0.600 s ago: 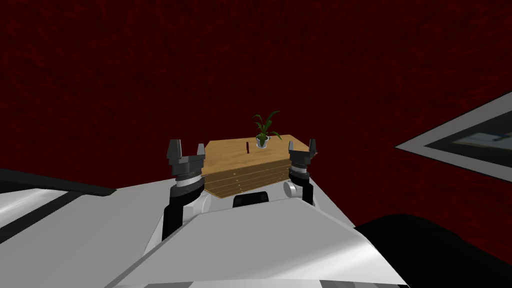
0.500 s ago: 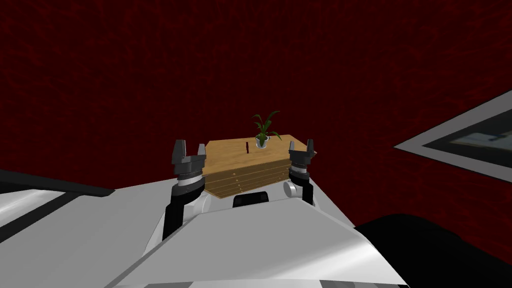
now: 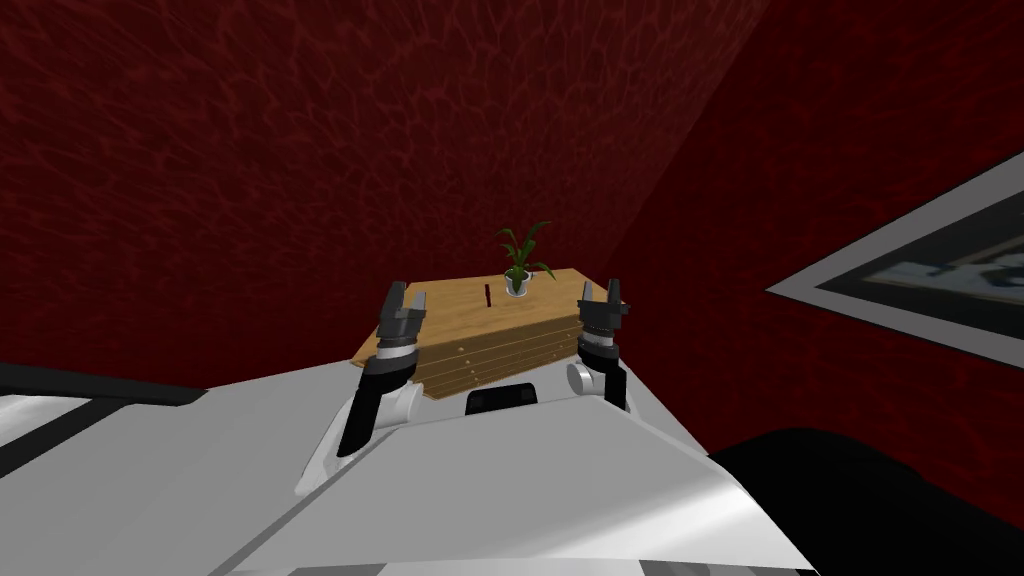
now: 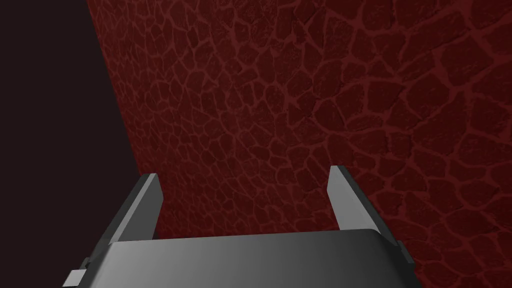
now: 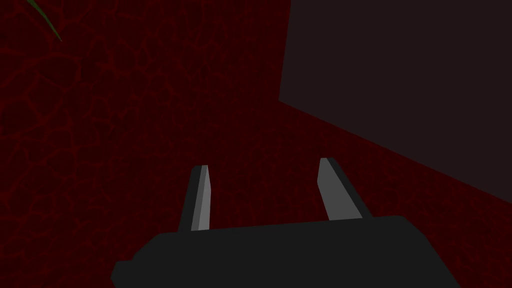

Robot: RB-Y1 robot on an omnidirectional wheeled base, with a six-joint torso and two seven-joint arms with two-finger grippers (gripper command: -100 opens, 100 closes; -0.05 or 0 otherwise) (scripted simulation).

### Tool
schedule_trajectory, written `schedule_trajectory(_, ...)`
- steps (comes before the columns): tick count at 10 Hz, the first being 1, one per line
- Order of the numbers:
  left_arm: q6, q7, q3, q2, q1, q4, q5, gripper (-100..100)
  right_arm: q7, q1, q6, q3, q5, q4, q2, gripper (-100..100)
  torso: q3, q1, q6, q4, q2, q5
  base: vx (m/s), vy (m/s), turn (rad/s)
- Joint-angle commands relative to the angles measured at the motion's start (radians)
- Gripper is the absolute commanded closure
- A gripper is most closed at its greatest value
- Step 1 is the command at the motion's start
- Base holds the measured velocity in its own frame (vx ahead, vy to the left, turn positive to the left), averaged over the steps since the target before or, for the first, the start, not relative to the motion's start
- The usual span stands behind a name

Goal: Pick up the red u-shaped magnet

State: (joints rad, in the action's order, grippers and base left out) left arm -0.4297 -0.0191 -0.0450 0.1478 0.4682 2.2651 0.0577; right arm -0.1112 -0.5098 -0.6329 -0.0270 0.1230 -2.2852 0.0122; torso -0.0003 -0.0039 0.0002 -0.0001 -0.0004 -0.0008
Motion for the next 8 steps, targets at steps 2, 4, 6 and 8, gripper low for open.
schedule_trajectory(2,0.073,0.027,-0.013,0.039,-0.053,-0.065,0.036,-100,0.000,0.000,0.000,0.000,0.000,0.000,0.000,0,0.000,-0.001,0.000,0.000,0.000,0.000,-0.001,-0.075,-0.073)
schedule_trajectory(4,0.125,0.046,-0.014,0.076,-0.101,-0.125,0.064,-100,0.000,0.000,0.000,0.000,0.000,0.000,0.000,0,0.000,-0.002,0.000,0.000,0.001,0.000,-0.005,-0.092,-0.082)
schedule_trajectory(6,0.165,0.056,-0.015,0.095,-0.126,-0.156,0.079,-100,0.000,0.000,0.000,0.000,0.000,0.000,0.000,0,0.000,0.000,0.000,0.000,0.000,0.000,0.002,-0.056,-0.042)
schedule_trajectory(8,0.198,0.067,-0.017,0.115,-0.152,-0.188,0.094,-100,0.000,0.000,0.000,0.000,0.000,0.000,0.000,0,0.000,0.000,0.000,0.000,0.000,0.000,-0.001,-0.063,-0.065)
